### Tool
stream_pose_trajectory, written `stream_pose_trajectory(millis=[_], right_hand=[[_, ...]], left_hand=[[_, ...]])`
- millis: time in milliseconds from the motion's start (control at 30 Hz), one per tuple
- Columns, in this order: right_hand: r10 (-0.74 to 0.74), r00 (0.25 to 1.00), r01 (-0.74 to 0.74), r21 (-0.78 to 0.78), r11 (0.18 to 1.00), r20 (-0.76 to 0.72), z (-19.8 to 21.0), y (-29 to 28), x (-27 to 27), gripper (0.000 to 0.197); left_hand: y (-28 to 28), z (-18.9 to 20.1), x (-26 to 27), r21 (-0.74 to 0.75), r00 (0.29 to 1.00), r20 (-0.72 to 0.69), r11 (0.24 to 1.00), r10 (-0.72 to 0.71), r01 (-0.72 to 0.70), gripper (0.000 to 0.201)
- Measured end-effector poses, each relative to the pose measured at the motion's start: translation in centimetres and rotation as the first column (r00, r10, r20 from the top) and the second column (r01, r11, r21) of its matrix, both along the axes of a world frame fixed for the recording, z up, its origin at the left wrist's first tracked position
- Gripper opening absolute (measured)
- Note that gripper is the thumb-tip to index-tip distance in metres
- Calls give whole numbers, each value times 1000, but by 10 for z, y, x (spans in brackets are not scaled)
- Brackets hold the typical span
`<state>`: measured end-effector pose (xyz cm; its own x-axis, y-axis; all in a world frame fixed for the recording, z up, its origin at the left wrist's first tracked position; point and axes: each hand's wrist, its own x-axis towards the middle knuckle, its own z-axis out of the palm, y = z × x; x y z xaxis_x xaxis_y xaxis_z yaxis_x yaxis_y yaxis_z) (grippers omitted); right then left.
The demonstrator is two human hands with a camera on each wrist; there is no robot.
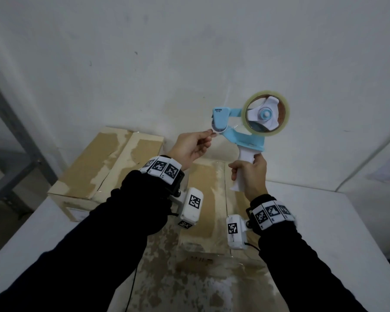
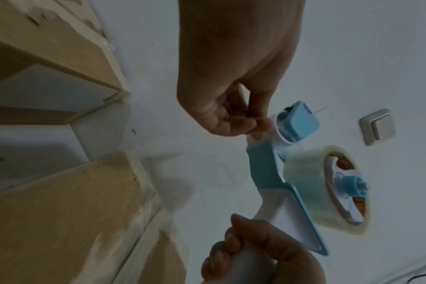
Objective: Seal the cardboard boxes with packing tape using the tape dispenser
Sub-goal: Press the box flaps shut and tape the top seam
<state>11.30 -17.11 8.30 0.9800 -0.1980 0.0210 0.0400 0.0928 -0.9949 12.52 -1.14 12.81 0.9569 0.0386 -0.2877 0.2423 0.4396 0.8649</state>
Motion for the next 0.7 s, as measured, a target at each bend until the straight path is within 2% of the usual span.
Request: stream_pose_trajectory(millis=[200,300,467,533,600,700], right_hand=[[43,999,-41,-36,998,30,1,1,-5,38],[57,997,-54,-65,996,47,1,-1,-5,38],[54,996,-36,-232,972,69,0,-17,6,36],[41,996,-16,-309,951,76,-1,-26,10,37],[37,997,-8,-370,929,71,-4,-37,14,38],[67,996,-37,-429,902,53,-10,-53,21,26]], left_hand=[[9,0,12,209,999,7,977,34,-34,13],[15,3,19,311,999,31,950,5,-14,13],[18,-3,36,447,999,18,894,-26,16,11],[17,-10,41,460,999,-3,887,-45,41,12],[15,-15,45,443,992,-70,888,-103,124,13],[11,-23,52,379,957,-207,886,-202,268,15]])
